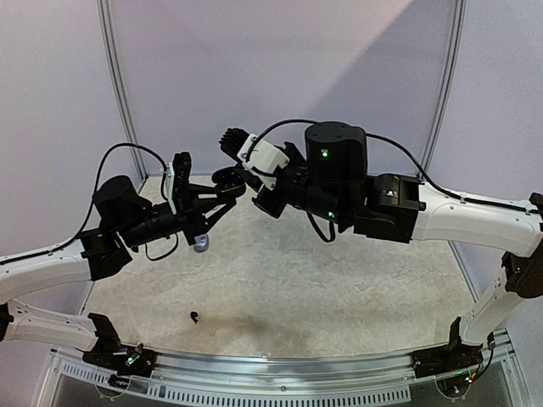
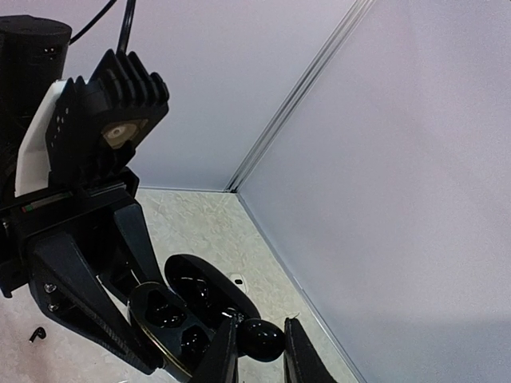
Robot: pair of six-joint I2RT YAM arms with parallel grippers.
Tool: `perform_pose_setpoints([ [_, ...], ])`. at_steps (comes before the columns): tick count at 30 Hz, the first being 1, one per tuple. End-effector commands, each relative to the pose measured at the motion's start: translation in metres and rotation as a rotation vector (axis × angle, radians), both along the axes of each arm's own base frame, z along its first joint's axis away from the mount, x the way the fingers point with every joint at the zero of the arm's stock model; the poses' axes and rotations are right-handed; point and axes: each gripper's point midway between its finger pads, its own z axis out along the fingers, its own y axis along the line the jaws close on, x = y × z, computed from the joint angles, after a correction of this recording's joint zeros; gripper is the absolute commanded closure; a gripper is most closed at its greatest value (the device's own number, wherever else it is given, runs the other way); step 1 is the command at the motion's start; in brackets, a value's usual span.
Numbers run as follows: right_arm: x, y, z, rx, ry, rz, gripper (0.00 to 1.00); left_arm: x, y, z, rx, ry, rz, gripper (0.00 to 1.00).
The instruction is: Insert the wireless bluetooth earbuds into the charging case
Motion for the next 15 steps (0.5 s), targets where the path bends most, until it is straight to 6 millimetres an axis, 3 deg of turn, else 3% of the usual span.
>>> perform_pose_setpoints([
  [1,-0.003,0.004,0.006,0.021,0.031,0.005,1.00,-0.003,-0.001,0.010,-0.047,0.029,-0.007,1.00],
  [4,-0.009,0.003,0.016,0.059,0.039,0.041,1.00,-0.002,-0.001,0.009,-0.044,0.029,-0.002,1.00],
  [15,-0.019,0.007,0.023,0.091,0.043,0.081,1.00,-0.001,0.001,0.009,-0.047,0.026,0.012,1.00],
])
